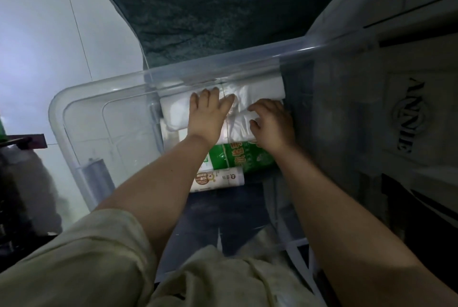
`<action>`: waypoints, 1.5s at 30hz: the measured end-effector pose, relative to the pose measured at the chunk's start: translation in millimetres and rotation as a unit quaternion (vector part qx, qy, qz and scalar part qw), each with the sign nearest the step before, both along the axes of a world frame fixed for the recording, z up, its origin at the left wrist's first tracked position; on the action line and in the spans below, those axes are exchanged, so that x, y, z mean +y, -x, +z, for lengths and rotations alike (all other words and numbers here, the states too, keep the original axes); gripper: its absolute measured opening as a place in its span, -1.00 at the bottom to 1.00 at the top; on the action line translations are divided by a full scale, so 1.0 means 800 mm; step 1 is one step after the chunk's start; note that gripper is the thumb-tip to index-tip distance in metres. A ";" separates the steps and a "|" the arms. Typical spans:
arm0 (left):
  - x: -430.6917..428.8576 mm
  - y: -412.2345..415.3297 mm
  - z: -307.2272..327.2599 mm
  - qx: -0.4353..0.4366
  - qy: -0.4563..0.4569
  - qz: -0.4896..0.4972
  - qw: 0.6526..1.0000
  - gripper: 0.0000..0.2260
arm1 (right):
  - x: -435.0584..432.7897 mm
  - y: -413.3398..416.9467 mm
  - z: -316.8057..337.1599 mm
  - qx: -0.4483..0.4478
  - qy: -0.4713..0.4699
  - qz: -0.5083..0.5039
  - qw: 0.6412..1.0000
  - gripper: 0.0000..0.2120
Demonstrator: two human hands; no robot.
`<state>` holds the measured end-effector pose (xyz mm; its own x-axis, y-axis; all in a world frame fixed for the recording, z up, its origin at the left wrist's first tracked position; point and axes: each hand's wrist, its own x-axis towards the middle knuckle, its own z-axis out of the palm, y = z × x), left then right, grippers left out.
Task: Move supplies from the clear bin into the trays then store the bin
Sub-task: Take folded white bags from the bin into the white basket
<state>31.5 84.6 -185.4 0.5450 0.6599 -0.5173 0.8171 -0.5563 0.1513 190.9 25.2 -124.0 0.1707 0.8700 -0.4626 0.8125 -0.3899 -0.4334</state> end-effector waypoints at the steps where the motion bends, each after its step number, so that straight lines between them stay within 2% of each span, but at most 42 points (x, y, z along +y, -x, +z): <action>1: -0.001 0.000 0.002 0.006 0.001 -0.015 1.000 -0.38 | 0.001 0.001 0.001 0.000 0.004 0.001 1.000 -0.68; 9: -0.023 0.030 0.042 0.037 0.076 -0.102 0.991 -0.26 | -0.012 -0.002 0.023 0.023 -0.053 -0.029 0.998 -0.72; 13: -0.063 0.056 0.057 0.050 0.101 -0.072 0.991 -0.20 | -0.019 0.003 0.035 0.026 -0.046 -0.028 0.998 -0.74; 17: -0.044 0.049 0.046 -0.071 0.093 0.056 0.992 -0.62 | -0.024 0.009 0.031 0.022 -0.024 -0.021 0.999 -0.76; 19: -0.020 0.039 0.032 -0.097 0.105 0.106 0.984 -0.65 | -0.025 0.009 0.026 0.022 -0.014 -0.029 0.999 -0.76; 22: 0.004 0.027 0.016 -0.072 0.184 0.147 0.969 -0.51 | -0.025 0.008 0.022 0.023 -0.012 -0.037 0.999 -0.76; 26: 0.008 0.023 0.019 -0.013 0.193 0.099 0.976 -0.42 | -0.029 0.004 0.021 0.025 -0.020 -0.037 0.999 -0.76; 33: -0.038 0.016 0.031 -0.071 0.234 0.148 0.958 -0.46 | -0.031 0.005 0.028 0.021 -0.028 -0.032 0.999 -0.75; 36: -0.051 0.011 0.026 -0.049 0.205 0.137 0.968 -0.42 | -0.032 0.005 0.024 0.011 -0.021 -0.024 0.999 -0.76; 40: -0.054 0.009 0.026 -0.010 0.174 0.146 0.974 -0.24 | -0.036 0.004 0.025 0.015 -0.003 -0.018 1.000 -0.75; 45: -0.050 0.001 0.049 0.055 0.199 0.102 0.973 -0.46 | -0.039 0.000 0.053 0.007 -0.019 0.000 1.000 -0.75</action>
<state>30.7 44.9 -146.0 0.3496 0.4839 -0.8023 0.9282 -0.2955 0.2262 190.8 -6.0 -81.5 0.1642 0.8872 -0.4311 0.8062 -0.3726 -0.4596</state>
